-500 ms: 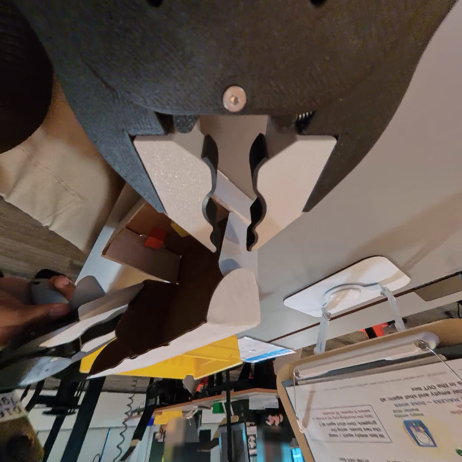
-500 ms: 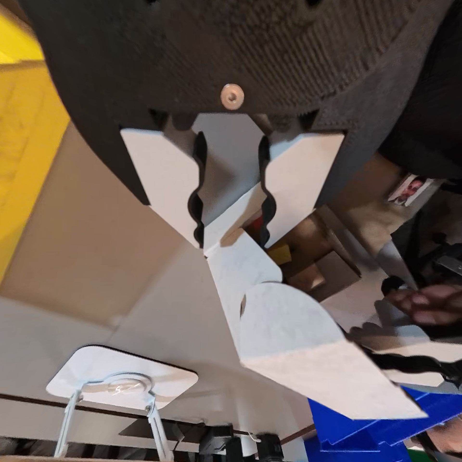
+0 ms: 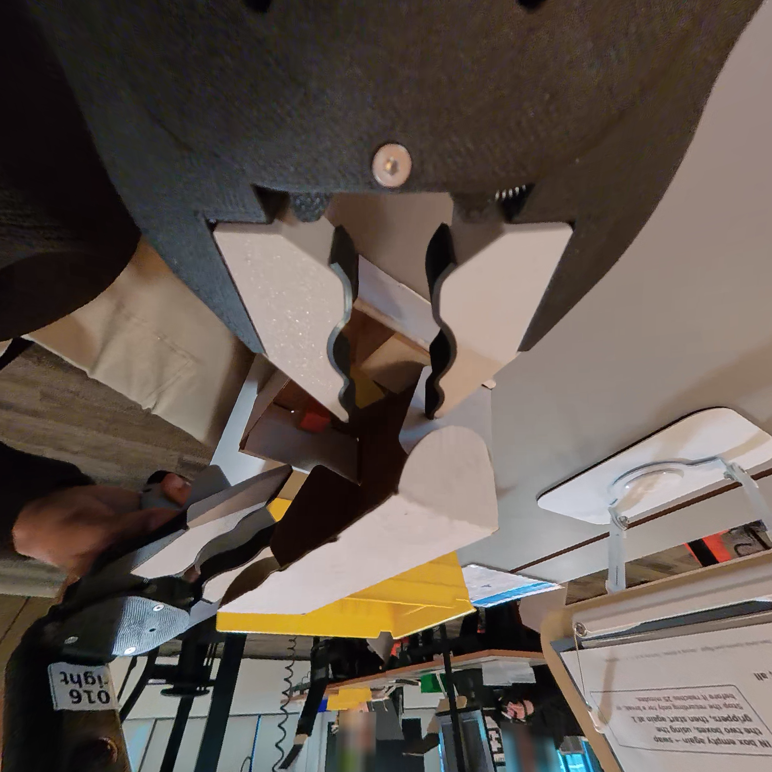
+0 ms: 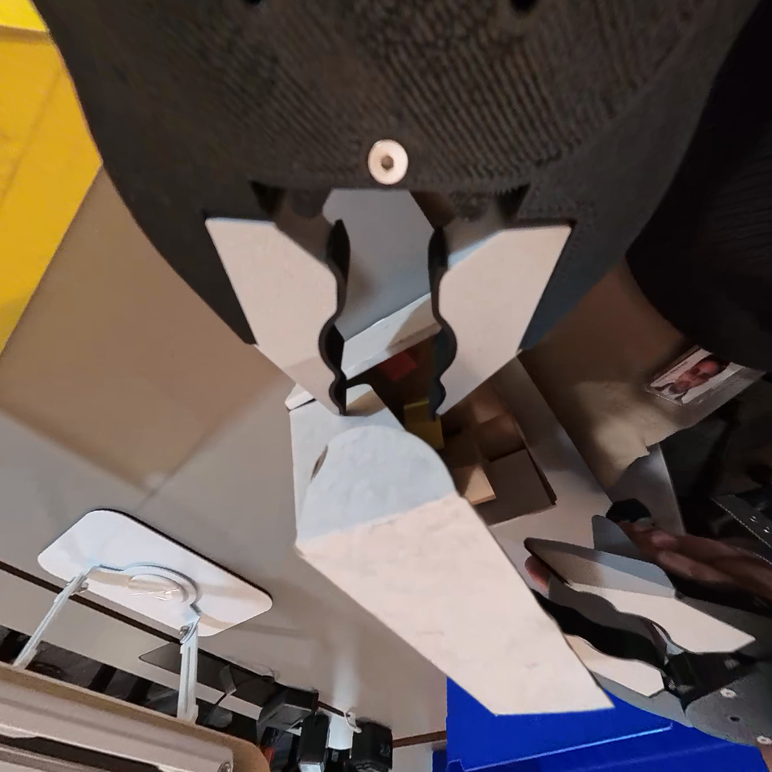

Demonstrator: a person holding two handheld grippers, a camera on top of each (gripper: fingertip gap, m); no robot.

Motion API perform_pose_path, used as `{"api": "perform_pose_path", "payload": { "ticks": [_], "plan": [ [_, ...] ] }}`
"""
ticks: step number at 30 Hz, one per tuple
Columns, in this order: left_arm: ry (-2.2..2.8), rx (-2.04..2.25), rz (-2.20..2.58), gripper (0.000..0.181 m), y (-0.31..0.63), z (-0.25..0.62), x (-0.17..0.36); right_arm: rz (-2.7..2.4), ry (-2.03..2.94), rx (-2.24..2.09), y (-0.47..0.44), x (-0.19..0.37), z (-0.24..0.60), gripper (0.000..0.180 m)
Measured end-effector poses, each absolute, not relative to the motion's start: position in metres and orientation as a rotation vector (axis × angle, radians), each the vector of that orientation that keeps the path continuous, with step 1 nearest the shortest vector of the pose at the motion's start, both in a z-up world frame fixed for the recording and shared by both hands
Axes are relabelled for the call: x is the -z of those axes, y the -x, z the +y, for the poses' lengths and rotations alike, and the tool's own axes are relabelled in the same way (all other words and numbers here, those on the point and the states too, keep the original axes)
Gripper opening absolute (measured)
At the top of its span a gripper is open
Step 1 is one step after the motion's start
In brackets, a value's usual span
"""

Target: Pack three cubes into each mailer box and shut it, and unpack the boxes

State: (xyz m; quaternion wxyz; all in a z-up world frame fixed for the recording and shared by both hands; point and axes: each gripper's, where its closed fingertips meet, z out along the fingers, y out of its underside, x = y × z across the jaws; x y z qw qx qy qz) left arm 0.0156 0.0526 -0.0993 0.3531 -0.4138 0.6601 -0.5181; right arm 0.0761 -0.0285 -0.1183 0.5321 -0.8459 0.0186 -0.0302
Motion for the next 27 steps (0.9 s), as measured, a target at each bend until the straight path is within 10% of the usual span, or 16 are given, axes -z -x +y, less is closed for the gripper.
{"api": "perform_pose_path", "payload": {
  "ticks": [20,27],
  "plan": [
    [0.937,1.186,1.646,0.068,-0.005,0.052,0.083,0.002,1.969,0.375,-0.081,0.101,-0.051,0.058],
    [0.92,1.094,1.632,0.052,-0.006,0.049,0.08,-0.09,1.882,0.506,-0.067,0.08,-0.051,0.025]
  ]
}}
